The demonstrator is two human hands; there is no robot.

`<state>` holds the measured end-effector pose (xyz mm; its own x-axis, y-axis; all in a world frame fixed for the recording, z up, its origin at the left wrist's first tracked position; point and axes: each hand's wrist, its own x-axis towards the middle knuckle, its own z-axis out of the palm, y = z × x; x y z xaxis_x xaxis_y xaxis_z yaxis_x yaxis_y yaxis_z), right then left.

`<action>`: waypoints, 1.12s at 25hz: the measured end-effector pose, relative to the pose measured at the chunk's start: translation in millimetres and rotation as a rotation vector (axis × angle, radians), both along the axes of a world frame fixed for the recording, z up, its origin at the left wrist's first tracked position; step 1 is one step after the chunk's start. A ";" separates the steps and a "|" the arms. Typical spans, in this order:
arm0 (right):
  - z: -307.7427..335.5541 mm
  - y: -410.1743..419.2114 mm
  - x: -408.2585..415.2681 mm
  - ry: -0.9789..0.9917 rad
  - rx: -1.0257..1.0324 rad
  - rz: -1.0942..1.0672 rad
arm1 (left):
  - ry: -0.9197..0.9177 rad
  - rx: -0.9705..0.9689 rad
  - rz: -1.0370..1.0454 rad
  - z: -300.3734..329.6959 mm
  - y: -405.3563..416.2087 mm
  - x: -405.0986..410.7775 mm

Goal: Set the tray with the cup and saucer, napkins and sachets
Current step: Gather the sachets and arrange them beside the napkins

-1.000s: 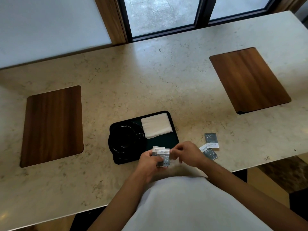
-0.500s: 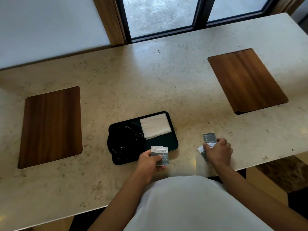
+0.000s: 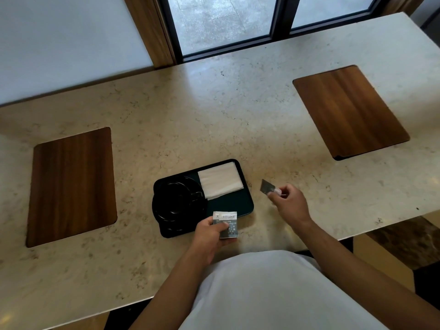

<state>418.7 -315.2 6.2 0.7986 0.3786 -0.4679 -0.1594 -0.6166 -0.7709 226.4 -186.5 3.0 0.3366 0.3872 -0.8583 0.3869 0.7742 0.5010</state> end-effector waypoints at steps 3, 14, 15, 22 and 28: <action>16.9 16.6 -13.2 0.214 0.225 0.246 | -0.012 0.016 0.014 0.3 0.3 1.4; 5.7 31.2 -39.8 0.018 -0.033 0.649 | -0.114 0.009 0.037 5.5 0.1 4.8; 5.0 32.0 -40.6 0.009 -0.045 0.635 | -0.127 0.006 0.023 6.5 -0.4 4.7; -2.0 23.2 -33.8 0.081 0.049 0.485 | -0.119 0.025 0.010 6.7 -1.8 5.0; -11.2 -26.0 8.9 -0.287 -0.418 0.186 | -0.059 0.055 0.071 -4.1 2.4 -2.3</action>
<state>427.7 -341.2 -5.0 0.8538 0.3540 -0.3818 0.1627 -0.8780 -0.4502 224.1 -184.0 -1.1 0.3565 0.4578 -0.8144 0.3006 0.7692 0.5639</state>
